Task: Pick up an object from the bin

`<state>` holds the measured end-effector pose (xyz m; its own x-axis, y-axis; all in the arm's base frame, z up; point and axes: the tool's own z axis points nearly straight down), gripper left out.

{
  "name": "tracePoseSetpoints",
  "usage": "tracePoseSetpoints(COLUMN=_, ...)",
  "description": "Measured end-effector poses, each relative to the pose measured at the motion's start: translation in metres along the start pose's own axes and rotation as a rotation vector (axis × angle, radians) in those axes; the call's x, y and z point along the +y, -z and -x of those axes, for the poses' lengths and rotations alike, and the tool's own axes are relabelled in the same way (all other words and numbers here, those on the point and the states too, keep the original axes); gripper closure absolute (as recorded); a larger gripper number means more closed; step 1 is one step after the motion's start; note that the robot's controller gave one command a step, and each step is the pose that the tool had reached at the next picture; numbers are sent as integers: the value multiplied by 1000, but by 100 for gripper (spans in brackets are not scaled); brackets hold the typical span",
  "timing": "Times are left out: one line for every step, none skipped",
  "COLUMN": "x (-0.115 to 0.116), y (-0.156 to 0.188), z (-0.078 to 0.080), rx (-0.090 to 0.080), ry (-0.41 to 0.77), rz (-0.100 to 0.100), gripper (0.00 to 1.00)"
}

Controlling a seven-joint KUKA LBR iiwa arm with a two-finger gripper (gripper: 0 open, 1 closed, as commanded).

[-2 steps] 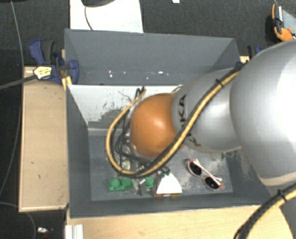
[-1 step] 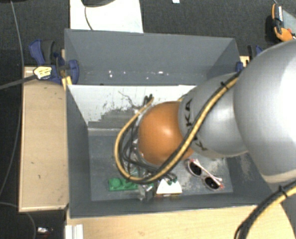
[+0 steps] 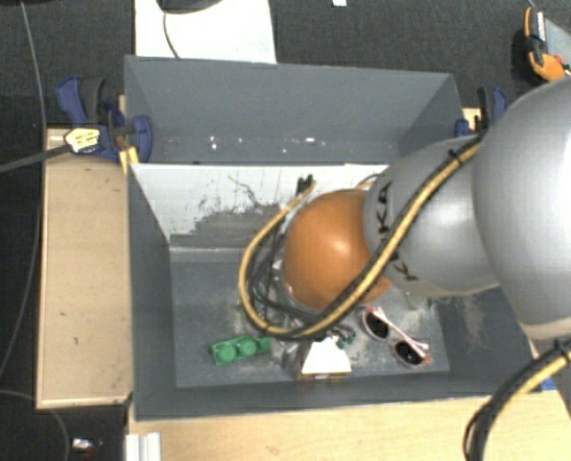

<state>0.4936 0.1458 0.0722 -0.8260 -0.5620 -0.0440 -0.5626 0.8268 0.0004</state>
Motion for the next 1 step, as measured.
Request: tracePoseSetpoints(x=0, y=0, z=0, rx=0, ry=-2, rz=0, gripper=100)
